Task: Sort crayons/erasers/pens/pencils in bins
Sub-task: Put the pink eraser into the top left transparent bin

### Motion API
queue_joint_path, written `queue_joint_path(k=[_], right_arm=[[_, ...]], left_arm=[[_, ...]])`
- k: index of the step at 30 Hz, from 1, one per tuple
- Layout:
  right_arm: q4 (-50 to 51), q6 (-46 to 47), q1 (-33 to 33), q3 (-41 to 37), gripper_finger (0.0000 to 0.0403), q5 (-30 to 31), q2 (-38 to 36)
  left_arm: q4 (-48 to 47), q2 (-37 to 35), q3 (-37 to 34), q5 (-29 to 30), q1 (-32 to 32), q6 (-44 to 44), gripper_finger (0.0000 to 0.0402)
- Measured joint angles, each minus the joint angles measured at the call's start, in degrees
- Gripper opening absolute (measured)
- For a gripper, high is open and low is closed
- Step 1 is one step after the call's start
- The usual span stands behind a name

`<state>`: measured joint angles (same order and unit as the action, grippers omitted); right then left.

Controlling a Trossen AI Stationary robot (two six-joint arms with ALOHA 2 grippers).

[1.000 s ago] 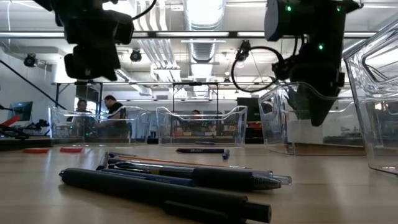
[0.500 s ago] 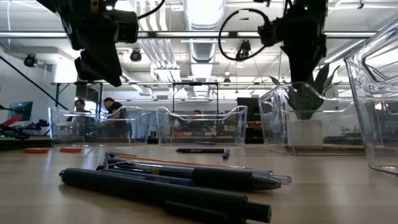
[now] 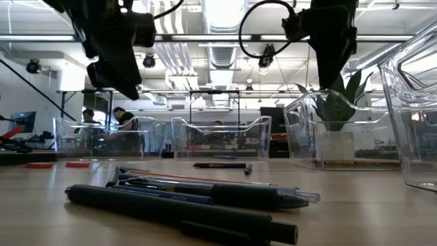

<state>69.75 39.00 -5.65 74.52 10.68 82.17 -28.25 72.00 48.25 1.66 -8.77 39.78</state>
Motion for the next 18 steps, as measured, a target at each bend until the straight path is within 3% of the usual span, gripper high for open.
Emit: queue_joint_path(k=[4, 11, 18], right_arm=[[2.6, 0.1, 0.0, 0.0, 0.015, 0.0, 0.0], [6.2, 0.4, -0.1, 0.0, 0.0148, 2.7, 0.0], [6.5, 0.4, -0.1, 0.0, 0.0148, 5.8, 0.0]], left_arm=[[-5.3, 0.4, 0.0, 0.6, 1.1, -1.9, 0.0189], [-20.2, 1.1, -0.2, 10.7, 0.7, -26.5, 0.0189], [-24.0, 6.4, -2.8, 10.5, 1.5, -34.2, 0.0189]])
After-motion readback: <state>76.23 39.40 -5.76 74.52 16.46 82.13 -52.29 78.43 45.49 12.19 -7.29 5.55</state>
